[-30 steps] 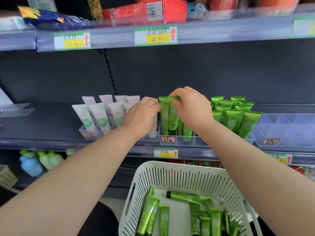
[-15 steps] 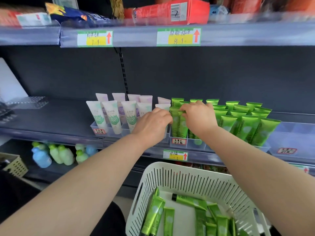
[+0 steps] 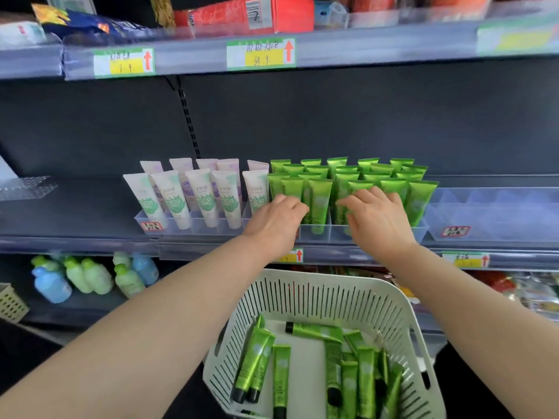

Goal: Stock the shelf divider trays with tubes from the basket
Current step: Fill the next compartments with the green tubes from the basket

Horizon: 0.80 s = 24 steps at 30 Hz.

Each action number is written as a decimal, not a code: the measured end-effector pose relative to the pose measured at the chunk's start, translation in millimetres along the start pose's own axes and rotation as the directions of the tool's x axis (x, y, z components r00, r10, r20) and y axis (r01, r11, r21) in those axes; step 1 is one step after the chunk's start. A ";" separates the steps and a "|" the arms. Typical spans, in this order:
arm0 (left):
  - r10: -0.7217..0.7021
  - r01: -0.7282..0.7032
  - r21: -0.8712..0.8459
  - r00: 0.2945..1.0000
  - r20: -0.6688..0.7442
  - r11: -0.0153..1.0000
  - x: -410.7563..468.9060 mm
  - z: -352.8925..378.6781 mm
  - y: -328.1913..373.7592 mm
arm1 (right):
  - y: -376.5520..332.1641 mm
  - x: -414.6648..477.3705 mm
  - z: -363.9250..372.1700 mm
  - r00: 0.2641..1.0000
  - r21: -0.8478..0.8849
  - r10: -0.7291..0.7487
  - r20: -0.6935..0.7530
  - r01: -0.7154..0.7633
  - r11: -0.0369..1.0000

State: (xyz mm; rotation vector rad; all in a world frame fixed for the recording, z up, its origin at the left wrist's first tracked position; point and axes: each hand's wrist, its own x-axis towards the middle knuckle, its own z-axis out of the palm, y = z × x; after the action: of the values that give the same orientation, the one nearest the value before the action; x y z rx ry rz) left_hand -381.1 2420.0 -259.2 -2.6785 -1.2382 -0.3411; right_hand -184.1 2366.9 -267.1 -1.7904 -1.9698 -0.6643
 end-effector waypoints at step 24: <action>-0.302 0.297 0.081 0.849 0.433 0.951 16.0 40.5 60.5 | 34.5 -58.8 31.8 0.880 -0.097 0.264 0.394 -0.245 0.965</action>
State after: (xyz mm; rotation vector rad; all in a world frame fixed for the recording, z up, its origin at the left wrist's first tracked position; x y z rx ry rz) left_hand -319.2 2402.9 -297.2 -2.6318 -1.7852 0.2609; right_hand -142.9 2340.5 -324.2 -2.3134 -1.9145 -0.2653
